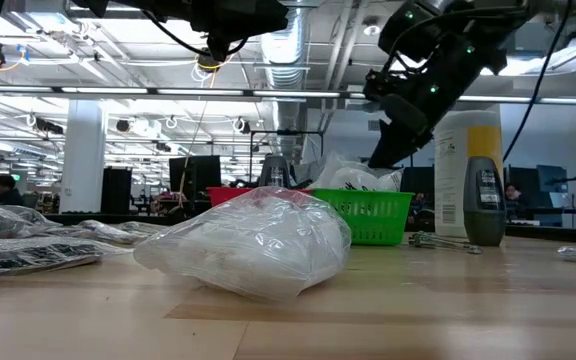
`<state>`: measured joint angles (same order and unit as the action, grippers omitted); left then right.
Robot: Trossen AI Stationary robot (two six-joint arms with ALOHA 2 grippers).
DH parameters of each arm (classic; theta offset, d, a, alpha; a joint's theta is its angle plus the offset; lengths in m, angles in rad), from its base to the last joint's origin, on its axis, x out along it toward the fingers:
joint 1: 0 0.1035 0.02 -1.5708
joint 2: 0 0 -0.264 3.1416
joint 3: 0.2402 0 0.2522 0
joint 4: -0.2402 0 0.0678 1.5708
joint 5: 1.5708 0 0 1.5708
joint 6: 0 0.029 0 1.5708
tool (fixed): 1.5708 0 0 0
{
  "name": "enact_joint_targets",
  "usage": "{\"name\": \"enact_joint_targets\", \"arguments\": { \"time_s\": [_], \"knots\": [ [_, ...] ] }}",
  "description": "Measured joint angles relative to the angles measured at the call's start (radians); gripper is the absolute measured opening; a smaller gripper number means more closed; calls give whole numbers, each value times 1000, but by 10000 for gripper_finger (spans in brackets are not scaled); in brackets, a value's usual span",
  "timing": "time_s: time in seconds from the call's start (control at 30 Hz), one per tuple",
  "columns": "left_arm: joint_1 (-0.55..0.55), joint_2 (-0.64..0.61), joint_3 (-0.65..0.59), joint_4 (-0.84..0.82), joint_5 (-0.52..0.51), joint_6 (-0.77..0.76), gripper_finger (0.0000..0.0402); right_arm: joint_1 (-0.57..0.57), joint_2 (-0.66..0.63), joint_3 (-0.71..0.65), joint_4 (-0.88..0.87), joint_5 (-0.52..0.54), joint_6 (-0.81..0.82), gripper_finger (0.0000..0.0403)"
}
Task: Pick & Place Travel size toiletries
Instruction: Put the white cotton pack into the bottom green bin, then put the silver nail cutter into the top green bin
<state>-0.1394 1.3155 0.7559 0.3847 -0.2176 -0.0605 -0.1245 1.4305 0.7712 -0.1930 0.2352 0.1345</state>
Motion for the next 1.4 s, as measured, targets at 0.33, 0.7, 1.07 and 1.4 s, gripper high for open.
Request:
{"name": "enact_joint_targets", "arguments": {
  "time_s": [0.33, 0.7, 1.07, 1.4],
  "knots": [
    [0, 0, 0, 0, 0, 0, 66, 4, -65, 0, -28, 2, -3, 0],
    [0, 0, 0, 0, 4, 0, 66, 34, 36, 0, 41, -7, -30, 2],
    [0, 0, 0, 0, 4, 0, 66, 47, 22, 0, -2, -81, -59, 86],
    [0, 0, 0, 0, 3, 0, 66, 110, -83, 0, -50, -81, -57, 192]
  ]
}}
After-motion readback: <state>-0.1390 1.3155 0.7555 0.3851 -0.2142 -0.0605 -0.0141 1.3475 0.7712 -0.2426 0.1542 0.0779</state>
